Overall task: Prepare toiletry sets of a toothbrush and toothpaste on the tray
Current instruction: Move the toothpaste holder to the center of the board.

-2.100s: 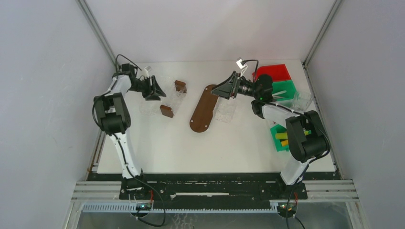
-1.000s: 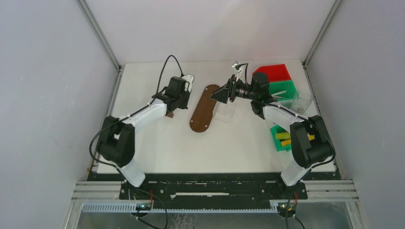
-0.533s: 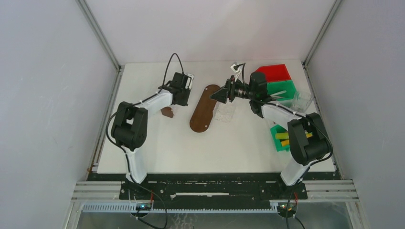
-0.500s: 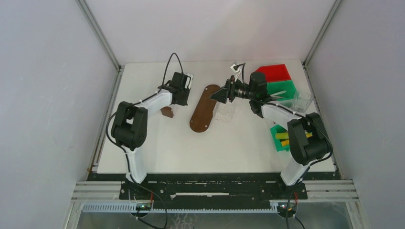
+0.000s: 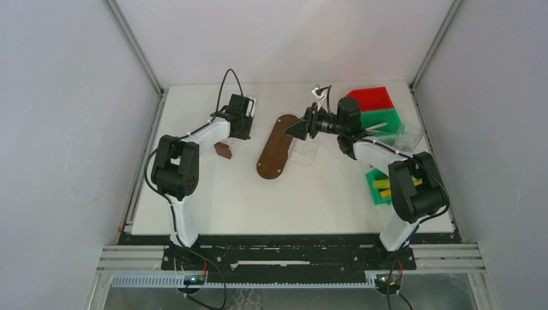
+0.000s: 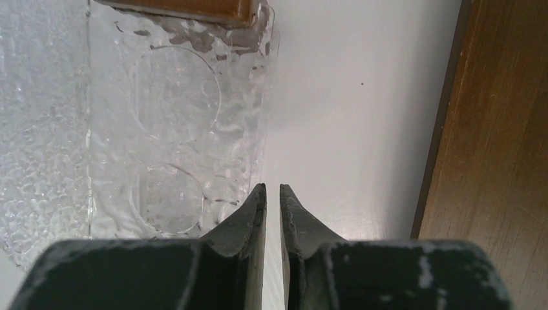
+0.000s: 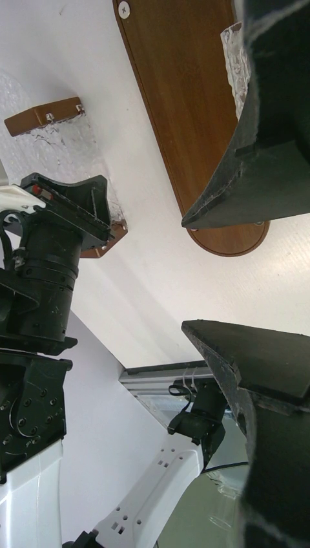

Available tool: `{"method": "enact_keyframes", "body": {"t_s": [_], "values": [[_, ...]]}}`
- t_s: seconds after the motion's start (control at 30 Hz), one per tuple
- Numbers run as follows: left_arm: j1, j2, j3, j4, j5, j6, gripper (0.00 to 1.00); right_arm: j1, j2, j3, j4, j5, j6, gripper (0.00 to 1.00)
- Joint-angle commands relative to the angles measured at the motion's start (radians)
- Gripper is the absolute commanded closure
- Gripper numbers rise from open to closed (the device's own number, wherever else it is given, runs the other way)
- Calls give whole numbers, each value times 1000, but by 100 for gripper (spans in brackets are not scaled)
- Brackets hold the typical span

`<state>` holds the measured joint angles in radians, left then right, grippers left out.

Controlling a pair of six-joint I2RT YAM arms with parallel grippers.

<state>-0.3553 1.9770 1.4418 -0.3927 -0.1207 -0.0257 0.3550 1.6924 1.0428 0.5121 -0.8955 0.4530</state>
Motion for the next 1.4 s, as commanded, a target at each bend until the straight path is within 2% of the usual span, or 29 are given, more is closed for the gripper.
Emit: {"method": "enact_keyframes", "body": {"t_s": [0.0,0.47,0.67,0.93,1.13,1.23,1.37], "values": [[26,11,82,1,0,17,83,-1,1,43,32,4,-20,38],[50,29,156,-36,16,25,81,-1,0,43,29,3,-21,38],[50,-31,127,-24,109,12,80,-1,-3,43,24,1,-25,38],[60,-252,-83,149,189,-41,74,-1,-8,43,20,-2,-29,38],[162,-371,-265,354,260,-171,71,-1,-11,43,13,-1,-35,38],[217,-438,-390,490,257,-253,62,-1,-10,43,14,-1,-36,38],[290,-495,-538,648,240,-357,58,-1,-8,43,20,-3,-32,38]]}}
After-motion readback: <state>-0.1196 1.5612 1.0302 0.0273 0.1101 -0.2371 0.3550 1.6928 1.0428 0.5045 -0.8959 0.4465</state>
